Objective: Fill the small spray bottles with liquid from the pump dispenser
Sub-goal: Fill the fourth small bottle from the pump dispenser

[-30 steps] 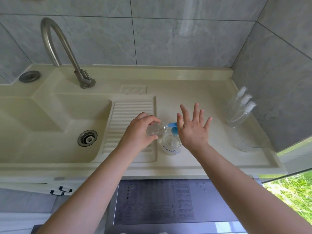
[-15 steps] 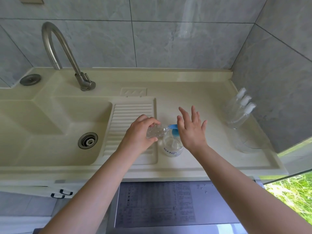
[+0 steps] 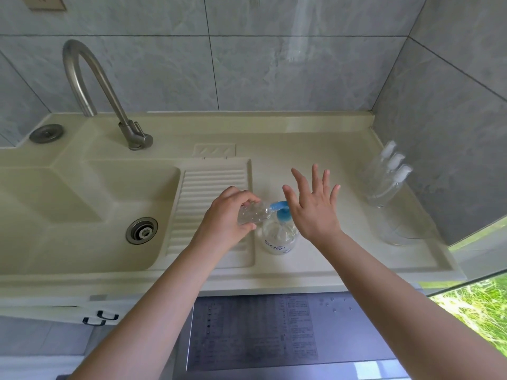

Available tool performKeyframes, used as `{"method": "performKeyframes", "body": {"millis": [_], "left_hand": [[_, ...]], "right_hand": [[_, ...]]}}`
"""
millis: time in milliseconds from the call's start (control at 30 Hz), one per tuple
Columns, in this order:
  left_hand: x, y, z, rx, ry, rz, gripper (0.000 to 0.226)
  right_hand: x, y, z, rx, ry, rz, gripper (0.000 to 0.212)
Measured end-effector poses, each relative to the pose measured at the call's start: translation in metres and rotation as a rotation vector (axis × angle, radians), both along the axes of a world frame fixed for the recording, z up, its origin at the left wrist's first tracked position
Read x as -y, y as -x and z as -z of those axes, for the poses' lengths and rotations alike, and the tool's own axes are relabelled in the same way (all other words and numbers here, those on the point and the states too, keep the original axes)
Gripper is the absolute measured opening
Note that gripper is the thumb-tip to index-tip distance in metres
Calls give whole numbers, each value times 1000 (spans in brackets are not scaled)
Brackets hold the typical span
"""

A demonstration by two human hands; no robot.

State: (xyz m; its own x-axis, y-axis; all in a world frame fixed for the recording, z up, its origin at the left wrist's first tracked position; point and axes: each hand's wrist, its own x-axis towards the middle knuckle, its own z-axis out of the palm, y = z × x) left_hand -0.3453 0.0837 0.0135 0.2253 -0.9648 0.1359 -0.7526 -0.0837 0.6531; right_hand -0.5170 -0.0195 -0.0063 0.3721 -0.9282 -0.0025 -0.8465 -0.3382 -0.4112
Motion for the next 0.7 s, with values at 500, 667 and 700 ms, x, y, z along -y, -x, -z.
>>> {"method": "performKeyframes", "body": {"millis": [500, 667, 700], "left_hand": [[0, 1, -2, -17, -26, 4, 51], [2, 1, -3, -18, -54, -11, 52], [2, 2, -3, -17, -62, -12, 51]], "right_hand": [[1, -2, -12, 117, -173, -13, 58], [-7, 2, -10, -173, -20, -158, 51], [-8, 2, -8, -153, -20, -146, 51]]}}
